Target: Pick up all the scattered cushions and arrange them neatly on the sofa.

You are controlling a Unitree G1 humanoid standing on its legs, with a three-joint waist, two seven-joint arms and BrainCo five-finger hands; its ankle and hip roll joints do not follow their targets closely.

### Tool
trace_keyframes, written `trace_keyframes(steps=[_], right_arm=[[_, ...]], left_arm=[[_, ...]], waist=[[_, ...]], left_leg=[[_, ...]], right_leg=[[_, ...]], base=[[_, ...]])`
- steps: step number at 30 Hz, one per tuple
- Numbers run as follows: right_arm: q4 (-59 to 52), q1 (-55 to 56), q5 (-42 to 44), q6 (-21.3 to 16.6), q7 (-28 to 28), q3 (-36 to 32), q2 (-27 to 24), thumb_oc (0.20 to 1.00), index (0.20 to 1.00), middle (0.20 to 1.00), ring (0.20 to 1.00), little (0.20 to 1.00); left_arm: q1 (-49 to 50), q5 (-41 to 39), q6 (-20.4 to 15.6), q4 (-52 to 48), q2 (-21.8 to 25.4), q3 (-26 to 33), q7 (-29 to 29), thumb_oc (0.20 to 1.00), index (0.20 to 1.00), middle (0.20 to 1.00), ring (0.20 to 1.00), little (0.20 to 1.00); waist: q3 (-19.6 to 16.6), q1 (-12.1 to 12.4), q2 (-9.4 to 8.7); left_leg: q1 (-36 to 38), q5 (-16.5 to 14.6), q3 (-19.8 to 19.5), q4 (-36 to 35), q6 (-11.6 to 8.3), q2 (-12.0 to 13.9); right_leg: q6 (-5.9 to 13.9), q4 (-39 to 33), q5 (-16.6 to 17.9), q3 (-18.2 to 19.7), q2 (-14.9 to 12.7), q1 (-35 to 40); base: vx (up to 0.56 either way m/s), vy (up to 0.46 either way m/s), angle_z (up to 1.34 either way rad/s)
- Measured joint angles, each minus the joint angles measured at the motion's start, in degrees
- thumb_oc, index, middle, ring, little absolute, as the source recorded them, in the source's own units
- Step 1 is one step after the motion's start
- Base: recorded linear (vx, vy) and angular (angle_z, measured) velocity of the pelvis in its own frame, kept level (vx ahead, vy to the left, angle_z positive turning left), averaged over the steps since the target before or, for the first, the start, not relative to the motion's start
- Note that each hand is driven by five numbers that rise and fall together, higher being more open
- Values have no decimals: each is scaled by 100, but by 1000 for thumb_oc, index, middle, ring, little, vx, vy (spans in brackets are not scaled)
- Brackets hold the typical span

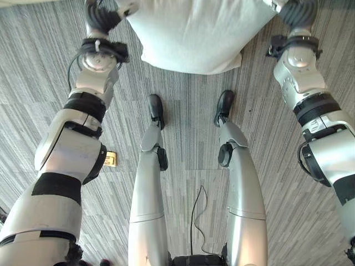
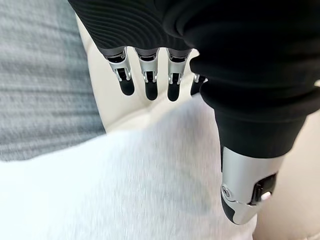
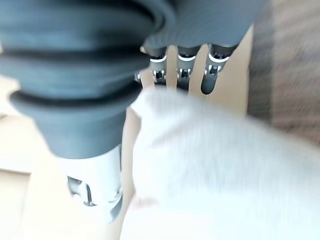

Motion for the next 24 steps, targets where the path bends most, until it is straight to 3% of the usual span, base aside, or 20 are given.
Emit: trace_keyframes(steps=[3, 4, 5, 6, 9, 11, 12, 13, 14, 16, 19, 23, 24], right_arm=[[-96, -52, 394, -276, 9, 3, 249, 1000, 1000, 1000, 1000, 1000], [-230, -88, 539, -422, 49, 0, 246, 200, 200, 200, 200, 200], [-261, -173, 697, -470, 63, 8, 296, 200, 200, 200, 200, 200], [-260, -162, 793, -472, 65, 10, 405, 200, 200, 200, 200, 200], [-289, -134, 1017, -477, 118, -64, 450, 200, 200, 200, 200, 200], [-592, 154, 1112, -460, 134, -370, 465, 200, 200, 200, 200, 200], [-903, 684, 1128, -484, 158, -674, 619, 200, 200, 200, 200, 200], [-1120, 1427, 1125, -649, 172, -773, 823, 200, 200, 200, 200, 200], [-1255, 1858, 1124, -726, 196, -870, 927, 200, 200, 200, 200, 200], [-1842, 2112, 1164, -764, 203, -1544, 1089, 200, 200, 200, 200, 200], [-2525, 2434, 1176, -947, 209, -1677, 1146, 200, 200, 200, 200, 200], [-3444, 3623, 933, -1056, 343, -1557, 1150, 200, 200, 200, 200, 200], [-4080, 4247, 762, -1090, 419, -1560, 1156, 200, 200, 200, 200, 200]], left_arm=[[-102, -136, -12, -126, -75, 11, 110, 1000, 1000, 1000, 1000, 1000], [-209, -138, -44, -337, -63, 16, 171, 787, 787, 787, 787, 787], [-245, -242, -82, -610, -122, 9, 261, 391, 391, 391, 391, 391], [-226, -336, -89, -702, -214, 20, 335, 200, 200, 200, 200, 200], [111, -353, -87, -1214, -236, 19, 444, 200, 200, 200, 200, 200], [531, -364, -84, -1812, -334, 67, 453, 200, 200, 200, 200, 200], [1039, -380, -96, -2022, -635, 381, 452, 200, 200, 200, 200, 200], [1757, -486, -214, -2064, -1009, 566, 453, 200, 200, 200, 200, 200], [2192, -651, -255, -2190, -1249, 685, 451, 200, 200, 200, 200, 200], [2531, -1056, -323, -2773, -1712, 1222, 449, 200, 200, 200, 200, 200], [3002, -1260, -420, -3359, -1910, 1386, 434, 200, 200, 200, 200, 200], [3856, -1094, -401, -4204, -1616, 1383, 426, 200, 200, 200, 200, 200], [4383, -693, -420, -4881, -1516, 1382, 416, 200, 200, 200, 200, 200]], waist=[[-30, -13, -12], [-55, -15, -28], [-50, 10, -37], [-49, 6, -39], [-50, 9, -40], [-47, 7, -43], [-61, -6, -56], [-790, -12, -108], [-1285, -11, -102], [-1277, -14, -110], [-1257, -54, -118], [-1245, -51, -128], [-1246, -36, -128]], left_leg=[[-417, -236, -17, 505, 7, 29], [-710, -259, -80, 684, -11, 25], [-933, -260, -173, 901, -13, -16], [-1061, -349, -179, 1168, -18, -42], [-1243, -622, -153, 1907, 86, -61], [-924, -644, -105, 1762, 112, -65], [-410, -608, -64, 1385, 121, -77], [-413, -574, 26, 1072, 142, -89], [-525, -540, 29, 1003, 124, -91], [-113, -293, 46, 378, 74, -129], [654, -191, 120, -244, 62, -169], [2063, -140, 134, -951, 44, -191], [2649, -48, 155, -1369, 34, -203]], right_leg=[[18, 433, -215, 120, -10, -428], [26, 557, -225, 129, 7, -687], [26, 716, -225, 170, 54, -882], [28, 1012, -282, 261, 38, -1025], [64, 1713, -535, 413, 5, -1227], [64, 1575, -552, 431, -22, -926], [96, 1220, -527, 414, -23, -427], [139, 972, -503, 438, -25, -492], [214, 891, -440, 422, -22, -584], [287, 308, -225, 352, -23, -181], [281, -271, -87, 332, -26, 562], [284, -859, -56, 225, -27, 1929], [299, -1173, -21, 206, -23, 2464]], base=[[68, -22, -6], [77, -21, -8], [98, -7, 1], [100, 17, 3], [58, 15, 1], [0, 0, 0], [-54, 26, 1], [-88, 43, -1], [-95, 39, -1], [-85, 35, 4], [-52, 32, 0], [-68, 9, -2], [26, -17, -3]])
